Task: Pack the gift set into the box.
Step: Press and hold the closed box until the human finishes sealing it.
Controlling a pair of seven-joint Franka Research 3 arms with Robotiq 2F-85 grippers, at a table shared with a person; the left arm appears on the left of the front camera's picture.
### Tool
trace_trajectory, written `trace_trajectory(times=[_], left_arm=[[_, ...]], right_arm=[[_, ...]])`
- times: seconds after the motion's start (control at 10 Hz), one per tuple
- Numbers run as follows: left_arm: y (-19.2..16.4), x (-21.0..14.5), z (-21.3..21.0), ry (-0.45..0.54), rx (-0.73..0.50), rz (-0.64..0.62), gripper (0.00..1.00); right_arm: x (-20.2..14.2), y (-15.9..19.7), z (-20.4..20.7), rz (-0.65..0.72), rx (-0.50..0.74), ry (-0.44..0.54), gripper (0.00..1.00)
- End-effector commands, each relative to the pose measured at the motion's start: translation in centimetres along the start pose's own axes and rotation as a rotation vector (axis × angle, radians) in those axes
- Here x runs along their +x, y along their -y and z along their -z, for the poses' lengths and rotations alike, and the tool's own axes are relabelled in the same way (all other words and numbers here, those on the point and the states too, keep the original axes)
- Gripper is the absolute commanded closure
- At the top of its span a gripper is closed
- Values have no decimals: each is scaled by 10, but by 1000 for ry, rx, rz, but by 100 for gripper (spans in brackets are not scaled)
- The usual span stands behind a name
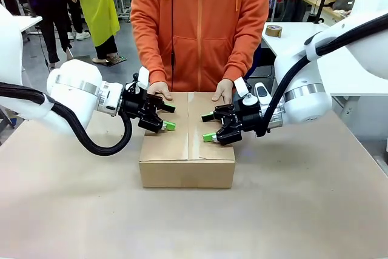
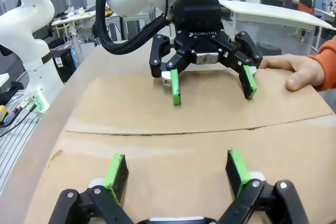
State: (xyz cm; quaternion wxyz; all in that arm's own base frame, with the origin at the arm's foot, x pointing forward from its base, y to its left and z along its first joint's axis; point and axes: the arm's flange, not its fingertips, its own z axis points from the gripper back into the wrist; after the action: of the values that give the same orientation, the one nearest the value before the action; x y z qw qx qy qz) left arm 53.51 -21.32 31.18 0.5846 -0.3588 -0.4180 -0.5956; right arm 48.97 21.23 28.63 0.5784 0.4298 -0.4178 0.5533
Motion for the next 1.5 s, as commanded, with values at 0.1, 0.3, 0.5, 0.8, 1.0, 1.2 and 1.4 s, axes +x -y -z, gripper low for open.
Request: trace_trajectory(times=[0.1, 0.3, 0.5, 0.8, 1.0, 1.2, 1.4], left_arm=[[2, -15, -8, -84, -7, -15, 0], [2, -21, -5, -106, 3, -38, 0], [-1, 0, -3, -22, -5, -7, 0], [-1, 0, -3, -22, -5, -7, 0], [-1, 0, -3, -22, -5, -7, 0], [-1, 0, -3, -22, -5, -7, 0], [-1, 0, -3, -22, -5, -7, 0]], right_arm=[[-12, 5, -15, 34, -58, -40, 0], [-17, 3, -21, 60, -40, -36, 0], [-4, 6, -14, 14, -30, -3, 0], [-4, 6, -14, 14, -30, -3, 0], [-4, 6, -14, 14, -30, -3, 0], [-4, 6, -14, 14, -30, -3, 0], [-4, 6, -14, 14, -30, -3, 0]])
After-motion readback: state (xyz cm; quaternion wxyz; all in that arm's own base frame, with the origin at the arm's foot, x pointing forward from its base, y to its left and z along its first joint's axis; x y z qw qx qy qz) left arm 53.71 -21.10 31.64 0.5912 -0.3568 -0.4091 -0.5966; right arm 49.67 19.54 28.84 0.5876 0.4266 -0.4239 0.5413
